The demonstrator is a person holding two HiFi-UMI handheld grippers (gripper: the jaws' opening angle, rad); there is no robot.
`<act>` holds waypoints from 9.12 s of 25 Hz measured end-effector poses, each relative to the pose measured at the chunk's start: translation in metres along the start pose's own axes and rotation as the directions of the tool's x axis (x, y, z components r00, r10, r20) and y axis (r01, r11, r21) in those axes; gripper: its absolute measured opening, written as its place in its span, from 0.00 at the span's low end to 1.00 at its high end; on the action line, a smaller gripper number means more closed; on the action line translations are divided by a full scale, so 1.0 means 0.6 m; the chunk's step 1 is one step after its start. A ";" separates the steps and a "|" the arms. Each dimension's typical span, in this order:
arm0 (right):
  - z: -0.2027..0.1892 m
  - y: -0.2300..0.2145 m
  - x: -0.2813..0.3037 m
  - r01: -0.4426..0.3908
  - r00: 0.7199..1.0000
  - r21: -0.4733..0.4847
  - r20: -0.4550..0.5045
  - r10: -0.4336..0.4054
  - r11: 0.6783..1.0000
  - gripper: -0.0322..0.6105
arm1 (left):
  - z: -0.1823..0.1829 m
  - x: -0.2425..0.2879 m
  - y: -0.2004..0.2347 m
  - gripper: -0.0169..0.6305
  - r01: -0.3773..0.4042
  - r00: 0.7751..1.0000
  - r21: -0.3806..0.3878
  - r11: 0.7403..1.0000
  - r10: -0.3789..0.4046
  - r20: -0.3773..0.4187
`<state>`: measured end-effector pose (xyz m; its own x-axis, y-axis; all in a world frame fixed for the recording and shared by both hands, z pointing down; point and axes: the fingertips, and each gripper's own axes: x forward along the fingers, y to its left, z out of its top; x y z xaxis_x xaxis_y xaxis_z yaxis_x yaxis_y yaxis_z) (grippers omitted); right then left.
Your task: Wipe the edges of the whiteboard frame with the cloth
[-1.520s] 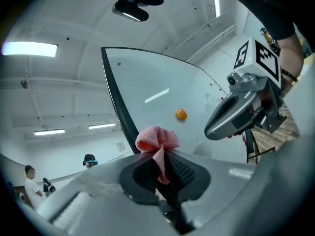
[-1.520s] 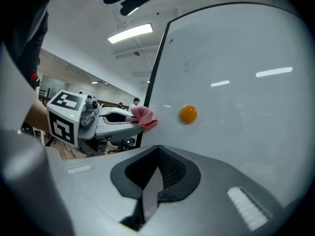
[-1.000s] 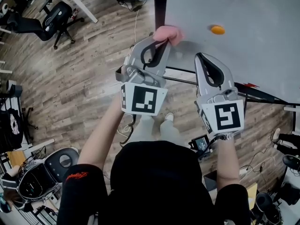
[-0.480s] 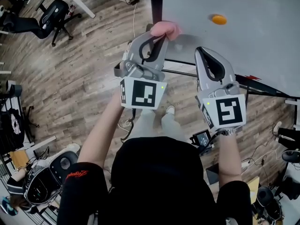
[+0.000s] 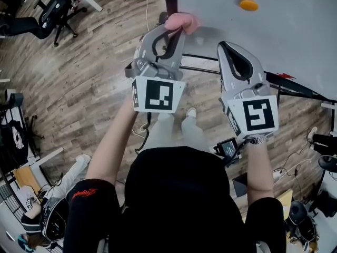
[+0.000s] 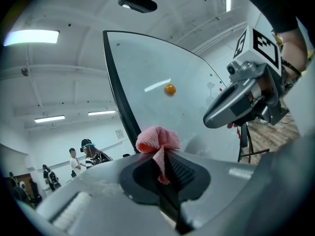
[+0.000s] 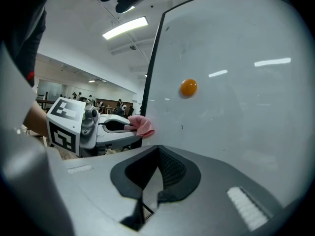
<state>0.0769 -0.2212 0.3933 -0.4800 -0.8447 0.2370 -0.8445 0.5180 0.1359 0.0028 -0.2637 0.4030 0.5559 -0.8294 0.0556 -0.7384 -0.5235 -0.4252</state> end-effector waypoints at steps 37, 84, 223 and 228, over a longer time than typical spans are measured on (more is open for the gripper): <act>-0.109 0.012 0.029 -0.019 0.996 0.055 -0.091 0.024 0.998 0.05 | -0.113 0.014 -0.045 0.05 0.027 0.995 -0.025 0.999 -0.029 -0.100; -0.227 -0.001 0.047 0.012 0.985 0.112 -0.172 0.008 0.994 0.05 | -0.251 0.031 -0.120 0.05 0.078 0.972 -0.044 0.996 -0.086 -0.219; -0.312 0.073 -0.043 -0.071 0.957 0.193 -0.264 0.121 0.979 0.05 | -0.243 -0.146 -0.242 0.05 0.052 0.961 -0.386 0.921 -0.152 -0.233; -0.295 0.075 -0.079 -0.087 0.961 0.193 -0.244 0.133 0.977 0.05 | -0.202 -0.171 -0.244 0.05 0.027 0.966 -0.373 0.927 -0.121 -0.230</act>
<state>0.1038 -0.1343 0.5587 -0.5158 -0.7095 0.4801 -0.8296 0.5534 -0.0735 0.0079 -0.1257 0.5692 0.5380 -0.7826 0.3131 -0.8122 -0.5807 -0.0558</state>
